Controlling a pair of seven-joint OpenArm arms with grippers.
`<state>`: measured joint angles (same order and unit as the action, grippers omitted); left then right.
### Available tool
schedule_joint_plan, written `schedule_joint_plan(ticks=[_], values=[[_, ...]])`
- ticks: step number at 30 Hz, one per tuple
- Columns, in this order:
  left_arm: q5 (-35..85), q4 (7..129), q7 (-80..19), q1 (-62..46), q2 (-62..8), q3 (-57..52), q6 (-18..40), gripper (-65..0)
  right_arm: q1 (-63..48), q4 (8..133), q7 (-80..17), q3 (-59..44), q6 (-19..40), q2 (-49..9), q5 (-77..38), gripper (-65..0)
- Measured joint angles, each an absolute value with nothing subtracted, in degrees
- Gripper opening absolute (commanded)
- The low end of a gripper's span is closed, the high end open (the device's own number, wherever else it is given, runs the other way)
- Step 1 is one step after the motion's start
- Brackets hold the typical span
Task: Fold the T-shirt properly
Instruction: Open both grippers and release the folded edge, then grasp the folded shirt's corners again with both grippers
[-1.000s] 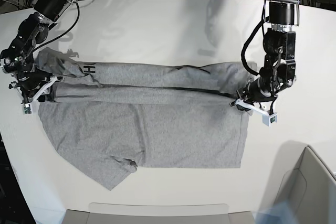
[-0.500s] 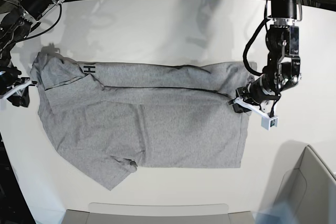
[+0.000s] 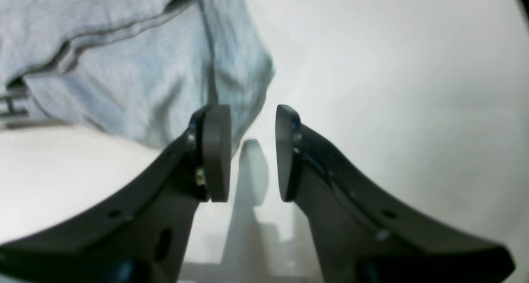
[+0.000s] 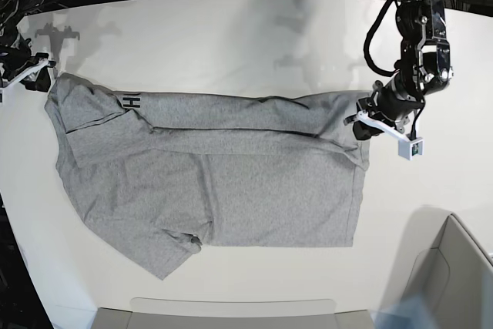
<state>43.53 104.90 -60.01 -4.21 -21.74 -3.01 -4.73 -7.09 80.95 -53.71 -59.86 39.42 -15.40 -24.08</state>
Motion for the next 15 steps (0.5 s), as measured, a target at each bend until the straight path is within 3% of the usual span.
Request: schedule_joint_plan(ticks=[6, 15], values=[[43.51, 105.27, -60.29, -4.6, -21.61, -3.01, -4.73, -51.0, -4.71, 74.19, -53.6, -58.85, 39.42, -16.58, -24.21, -46.3], [43.51, 105.25, -60.18, -5.82, -21.61, -2.98, -4.89, -51.0, -4.69, 74.32, -53.98, -57.32, 39.42, -16.01, -26.24, -46.3]])
